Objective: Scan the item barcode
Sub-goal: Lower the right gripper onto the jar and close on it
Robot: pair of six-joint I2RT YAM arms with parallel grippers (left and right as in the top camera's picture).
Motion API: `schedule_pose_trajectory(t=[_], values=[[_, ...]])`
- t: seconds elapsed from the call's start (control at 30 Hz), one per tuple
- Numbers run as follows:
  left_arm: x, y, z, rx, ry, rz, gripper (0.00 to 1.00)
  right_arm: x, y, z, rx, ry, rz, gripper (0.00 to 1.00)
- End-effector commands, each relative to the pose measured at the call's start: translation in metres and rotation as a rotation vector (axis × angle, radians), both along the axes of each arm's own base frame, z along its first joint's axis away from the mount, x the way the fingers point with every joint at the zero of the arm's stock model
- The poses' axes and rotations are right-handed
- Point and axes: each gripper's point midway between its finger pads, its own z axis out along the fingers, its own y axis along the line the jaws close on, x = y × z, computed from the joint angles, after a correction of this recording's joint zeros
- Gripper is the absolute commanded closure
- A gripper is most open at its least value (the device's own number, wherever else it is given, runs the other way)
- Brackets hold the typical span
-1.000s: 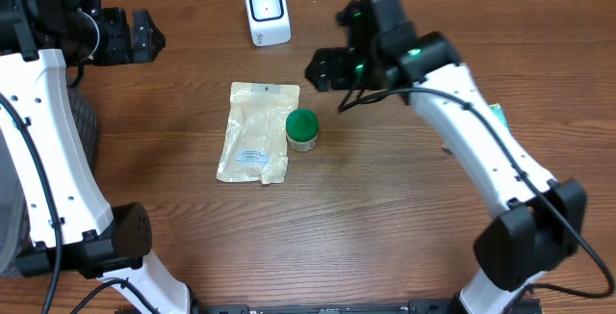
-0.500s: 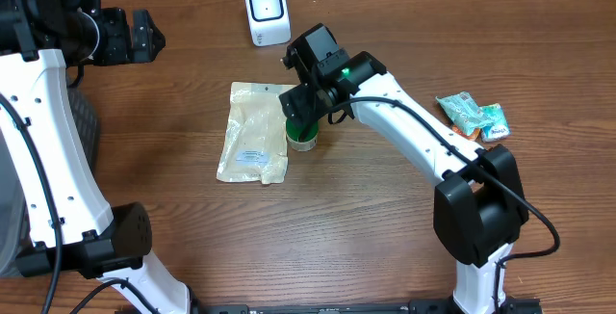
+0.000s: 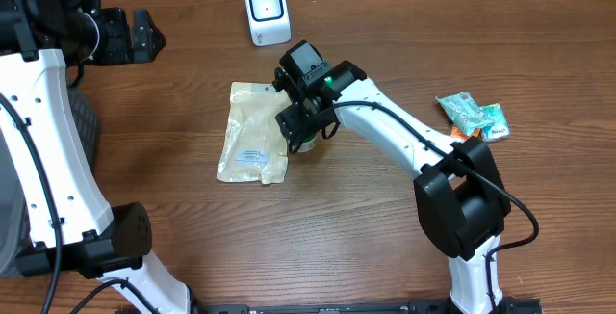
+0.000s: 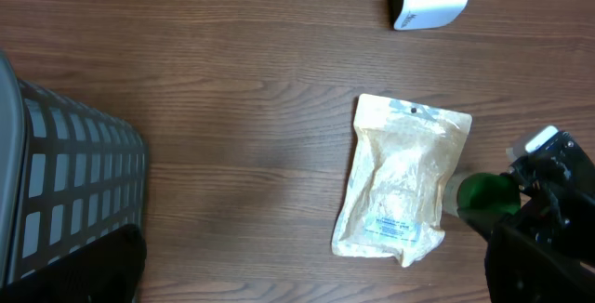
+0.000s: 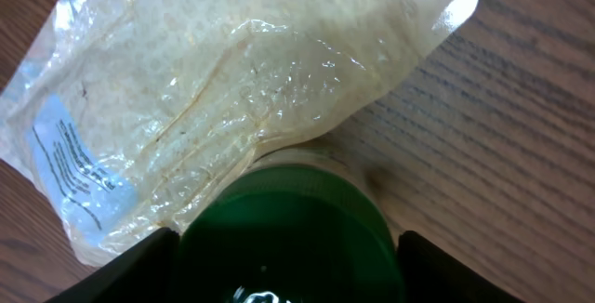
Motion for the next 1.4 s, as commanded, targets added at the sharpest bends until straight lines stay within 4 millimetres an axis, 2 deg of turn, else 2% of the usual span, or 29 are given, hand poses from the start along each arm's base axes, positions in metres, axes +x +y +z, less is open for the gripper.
schedule_pose_trajectory(t=[0.0,0.1,0.33,0.53,0.67,0.73,0.8,0.9,0.97,1.0,1.07,1.13,1.23,1.37], values=[[0.000,0.003,-0.002,0.009,0.007,-0.006,0.00,-0.002,0.003,0.003,0.012,0.009,-0.026,0.35],[0.000,0.003,-0.002,0.009,0.007,-0.006,0.01,0.003,-0.007,0.000,-0.040,-0.011,-0.082,0.44],[0.000,0.003,-0.002,0.009,0.007,-0.006,0.00,0.005,-0.034,-0.002,-0.144,-0.016,-0.272,0.51],[0.000,0.003,-0.002,0.009,0.007,-0.006,0.00,-0.007,-0.055,0.007,-0.178,0.065,-0.617,0.48],[0.000,0.003,-0.002,0.009,0.007,-0.006,0.01,-0.014,-0.047,0.006,-0.103,0.153,-0.819,0.36],[0.000,0.003,-0.002,0.009,0.007,-0.006,0.01,-0.016,-0.033,0.006,-0.026,0.217,-0.890,0.23],[0.000,0.003,-0.002,0.009,0.007,-0.006,0.00,-0.013,-0.024,0.008,0.021,0.234,-0.889,0.18],[0.000,0.003,-0.002,0.009,0.007,-0.006,0.01,-0.011,-0.024,0.008,0.025,0.222,-0.889,0.12],[0.000,0.003,-0.002,0.009,0.007,-0.006,0.00,-0.008,-0.024,0.010,0.024,0.205,-0.836,0.02],[0.000,0.003,-0.002,0.009,0.007,-0.006,0.00,-0.003,-0.024,0.014,0.025,0.182,-0.770,0.00],[0.000,0.003,-0.002,0.009,0.007,-0.006,0.00,0.004,-0.024,0.025,0.008,0.123,-0.598,0.00],[0.000,0.003,-0.002,0.009,0.007,-0.006,0.01,0.014,-0.029,0.051,-0.050,0.018,-0.331,0.00],[0.000,0.003,-0.002,0.009,0.007,-0.006,0.00,0.023,-0.030,0.073,-0.102,-0.080,-0.109,0.00],[0.000,0.003,-0.002,0.009,0.007,-0.006,0.00,0.021,-0.030,0.075,-0.139,-0.112,0.069,0.00]])
